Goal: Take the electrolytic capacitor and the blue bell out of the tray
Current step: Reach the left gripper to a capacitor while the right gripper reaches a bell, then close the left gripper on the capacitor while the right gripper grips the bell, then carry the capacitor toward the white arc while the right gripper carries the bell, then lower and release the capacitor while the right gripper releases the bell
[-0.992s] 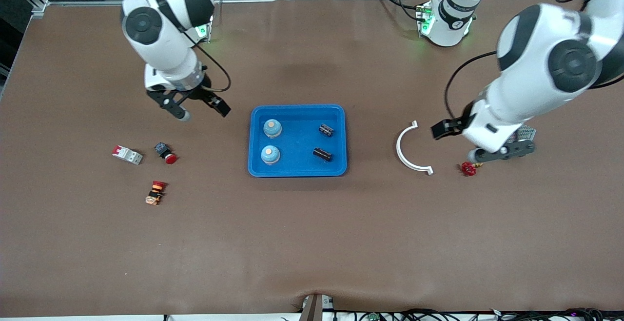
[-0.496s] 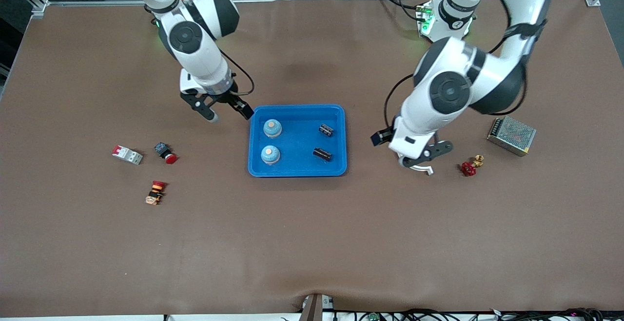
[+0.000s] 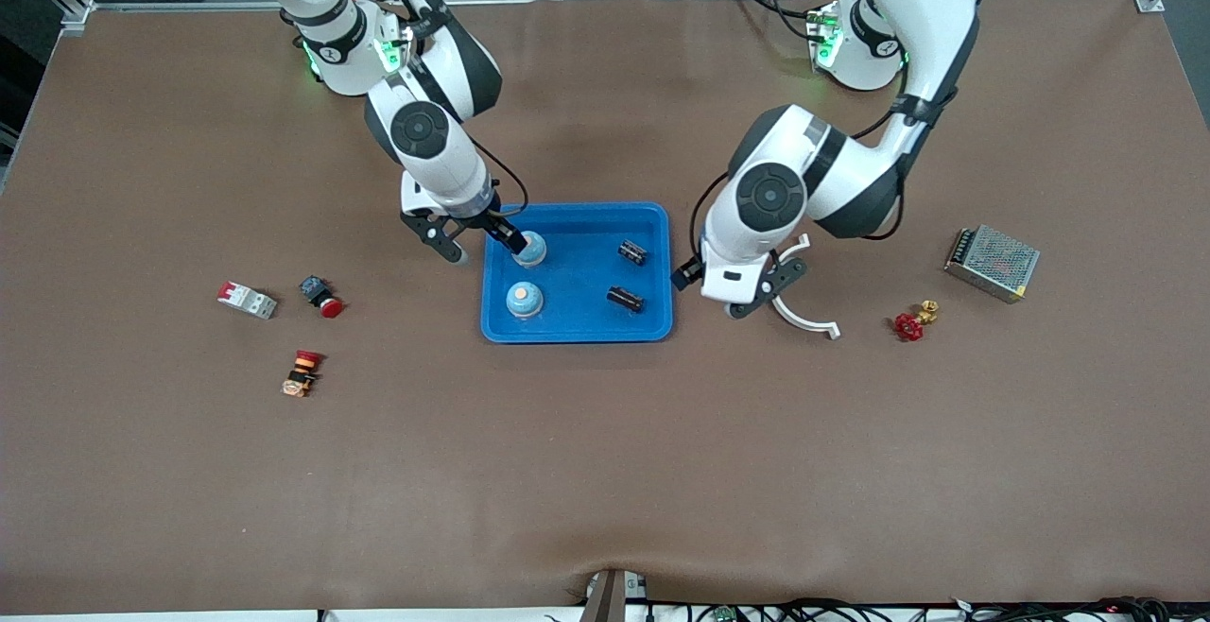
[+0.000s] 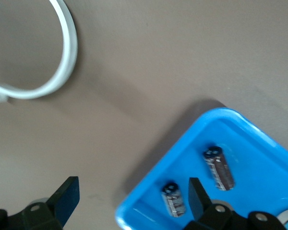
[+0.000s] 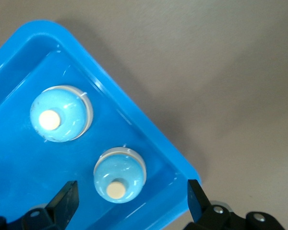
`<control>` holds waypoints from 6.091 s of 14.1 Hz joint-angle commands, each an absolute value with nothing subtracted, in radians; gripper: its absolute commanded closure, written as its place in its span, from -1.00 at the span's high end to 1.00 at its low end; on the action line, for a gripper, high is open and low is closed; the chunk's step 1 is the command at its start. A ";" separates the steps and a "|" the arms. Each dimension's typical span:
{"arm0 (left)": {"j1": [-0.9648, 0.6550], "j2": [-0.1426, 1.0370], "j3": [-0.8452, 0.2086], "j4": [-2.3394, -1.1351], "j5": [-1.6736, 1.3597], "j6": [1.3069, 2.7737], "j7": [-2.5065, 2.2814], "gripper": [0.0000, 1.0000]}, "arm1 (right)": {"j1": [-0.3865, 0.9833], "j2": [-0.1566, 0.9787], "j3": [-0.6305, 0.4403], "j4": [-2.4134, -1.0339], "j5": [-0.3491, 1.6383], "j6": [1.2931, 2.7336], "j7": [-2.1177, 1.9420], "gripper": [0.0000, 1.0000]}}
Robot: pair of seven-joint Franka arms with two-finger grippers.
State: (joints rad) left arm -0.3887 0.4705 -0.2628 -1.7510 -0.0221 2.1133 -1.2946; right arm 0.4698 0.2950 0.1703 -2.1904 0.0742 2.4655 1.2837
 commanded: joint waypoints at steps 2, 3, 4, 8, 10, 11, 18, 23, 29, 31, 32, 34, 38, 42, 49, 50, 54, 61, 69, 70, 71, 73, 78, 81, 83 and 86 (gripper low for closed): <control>-0.443 0.529 -0.261 -1.744 -0.025 2.223 -1.469 1.00 | 0.503 0.371 0.156 -2.114 0.055 2.460 1.307 1.00; -0.454 0.540 -0.259 -1.744 -0.023 2.255 -1.512 1.00 | 0.505 0.382 0.155 -2.106 0.048 2.461 1.308 1.00; -0.462 0.555 -0.259 -1.743 -0.023 2.290 -1.541 1.00 | 0.505 0.394 0.155 -2.102 0.043 2.461 1.310 1.00; -0.506 0.652 -0.253 -1.657 -0.006 2.356 -1.658 1.00 | 0.512 0.432 0.153 -2.102 0.025 2.503 1.313 1.00; -0.514 0.702 -0.253 -1.599 0.041 2.358 -1.718 1.00 | 0.534 0.451 0.150 -2.102 0.020 2.511 1.347 1.00; -0.515 0.718 -0.253 -1.583 0.057 2.359 -1.741 1.00 | 0.541 0.457 0.150 -2.100 0.008 2.513 1.359 1.00; -0.534 0.768 -0.252 -1.575 0.060 2.444 -1.761 0.81 | 0.554 0.480 0.150 -2.097 -0.038 2.536 1.411 1.00; -0.558 0.799 -0.235 -1.575 0.064 2.459 -1.761 0.26 | 0.560 0.486 0.152 -2.077 -0.037 2.534 1.422 -0.94; -0.561 0.808 -0.235 -1.575 0.097 2.459 -1.759 -1.00 | 0.545 0.485 0.163 -1.872 -0.014 2.195 1.427 -1.00; -0.560 0.801 -0.233 -1.575 0.107 2.457 -1.749 -1.00 | 0.542 0.485 0.160 -1.754 0.024 1.955 1.291 -1.00; -0.555 0.792 -0.233 -1.574 0.132 2.450 -1.749 -1.00 | 0.511 0.485 0.155 -1.720 0.049 1.846 1.158 -1.00; -0.535 0.756 -0.230 -1.572 0.164 2.425 -1.747 -1.00 | 0.436 0.477 0.153 -1.700 0.043 1.706 0.897 -1.00; -0.460 0.664 -0.232 -1.548 0.189 2.336 -1.651 -1.00 | 0.397 0.453 0.152 -1.712 -0.163 1.629 0.603 -1.00; -0.365 0.572 -0.233 -1.557 0.189 2.229 -1.487 -1.00 | 0.324 0.385 0.152 -1.779 -0.268 1.635 0.300 -1.00; -0.183 0.422 -0.242 -1.682 0.183 2.082 -1.126 -1.00 | 0.082 0.210 0.152 -2.021 -0.337 1.921 -0.240 -1.00; -0.152 0.395 -0.242 -1.724 0.183 2.082 -1.071 -1.00 | 0.052 0.183 0.152 -2.083 -0.337 1.992 -0.288 -1.00; -0.059 0.335 -0.242 -1.844 0.184 2.082 -0.934 -1.00 | -0.026 0.088 0.152 -2.287 -0.339 2.172 -0.351 -1.00; -0.005 0.324 -0.242 -1.991 0.187 2.182 -0.890 -1.00 | -0.224 -0.021 0.152 -2.535 -0.339 2.423 -0.558 -1.00; -0.005 0.331 -0.241 -2.151 0.187 2.355 -0.891 -1.00 | -0.406 0.015 0.153 -2.643 -0.336 2.664 -0.649 -1.00; -0.005 0.333 -0.241 -2.163 0.187 2.367 -0.891 -1.00 | -0.419 0.029 0.153 -2.649 -0.337 2.690 -0.649 -1.00; -0.005 0.334 -0.241 -2.180 0.187 2.393 -0.891 -1.00 | -0.429 0.049 0.153 -2.652 -0.337 2.712 -0.649 -1.00; -0.005 0.344 -0.241 -2.204 0.187 2.436 -0.893 -1.00 | -0.440 0.087 0.153 -2.654 -0.336 2.766 -0.649 -1.00; -0.006 0.386 -0.241 -2.255 0.186 2.557 -0.905 -1.00 | -0.445 0.179 0.153 -2.652 -0.336 2.867 -0.629 -1.00; -0.008 0.419 -0.241 -2.249 0.186 2.565 -0.911 -0.71 | -0.443 0.190 0.153 -2.649 -0.336 2.869 -0.615 -1.00; -0.009 0.414 -0.241 -2.244 0.186 2.565 -0.933 0.53 | -0.445 0.192 0.153 -2.649 -0.336 2.869 -0.614 -0.81; -0.017 0.387 -0.245 -2.212 0.186 2.553 -0.994 1.00 | -0.445 0.184 0.153 -2.648 -0.336 2.865 -0.618 1.00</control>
